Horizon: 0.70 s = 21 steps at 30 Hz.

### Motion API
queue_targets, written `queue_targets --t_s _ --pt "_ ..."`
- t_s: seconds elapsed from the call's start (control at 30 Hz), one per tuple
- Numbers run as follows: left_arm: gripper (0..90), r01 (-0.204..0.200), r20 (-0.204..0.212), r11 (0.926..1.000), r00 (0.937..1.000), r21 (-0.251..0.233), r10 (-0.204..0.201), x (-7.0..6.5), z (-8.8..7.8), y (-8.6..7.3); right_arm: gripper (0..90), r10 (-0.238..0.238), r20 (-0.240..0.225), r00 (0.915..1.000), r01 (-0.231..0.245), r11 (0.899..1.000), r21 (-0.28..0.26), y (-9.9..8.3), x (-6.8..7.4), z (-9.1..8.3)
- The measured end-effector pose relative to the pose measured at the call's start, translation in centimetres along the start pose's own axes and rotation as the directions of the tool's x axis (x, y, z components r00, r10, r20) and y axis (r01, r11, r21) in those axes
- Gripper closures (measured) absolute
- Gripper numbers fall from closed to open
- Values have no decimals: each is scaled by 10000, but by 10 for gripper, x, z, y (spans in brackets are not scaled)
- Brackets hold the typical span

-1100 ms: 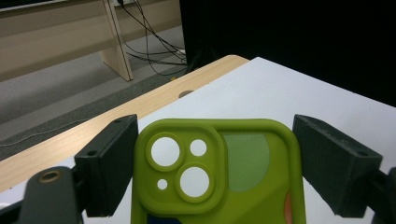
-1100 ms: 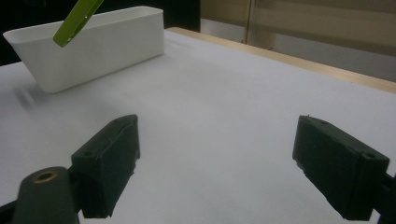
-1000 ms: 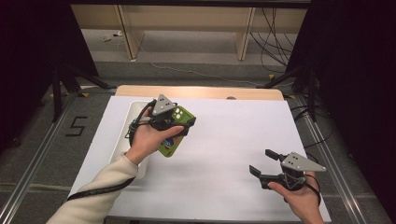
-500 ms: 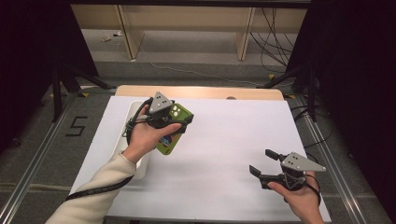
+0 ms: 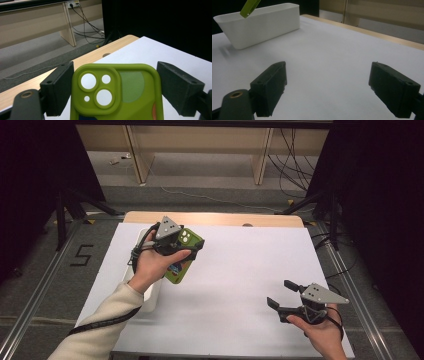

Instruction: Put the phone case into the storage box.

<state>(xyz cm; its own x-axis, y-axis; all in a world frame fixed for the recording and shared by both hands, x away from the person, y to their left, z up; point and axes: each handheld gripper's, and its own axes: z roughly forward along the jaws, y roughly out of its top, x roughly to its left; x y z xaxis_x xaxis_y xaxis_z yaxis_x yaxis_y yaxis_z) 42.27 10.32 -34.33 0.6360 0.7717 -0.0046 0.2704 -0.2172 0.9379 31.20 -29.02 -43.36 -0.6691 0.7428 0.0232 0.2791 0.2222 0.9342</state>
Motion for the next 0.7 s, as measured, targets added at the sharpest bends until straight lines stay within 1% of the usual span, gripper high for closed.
queue_targets --t_s 0.53,0.57,0.7 --pt "169 54 -220 9999 9997 -102 -57 8 -3 2 160 -1 11 10000 1 10000 -13 0 0 0" --pt "169 4 -259 9999 9997 -165 -8 9 -4 2 160 -7 8 10000 7 10000 -19 0 0 0" --pt "169 30 -292 9998 9996 -200 -36 10 -5 3 160 -10 24 10000 10 10000 -21 0 0 0"
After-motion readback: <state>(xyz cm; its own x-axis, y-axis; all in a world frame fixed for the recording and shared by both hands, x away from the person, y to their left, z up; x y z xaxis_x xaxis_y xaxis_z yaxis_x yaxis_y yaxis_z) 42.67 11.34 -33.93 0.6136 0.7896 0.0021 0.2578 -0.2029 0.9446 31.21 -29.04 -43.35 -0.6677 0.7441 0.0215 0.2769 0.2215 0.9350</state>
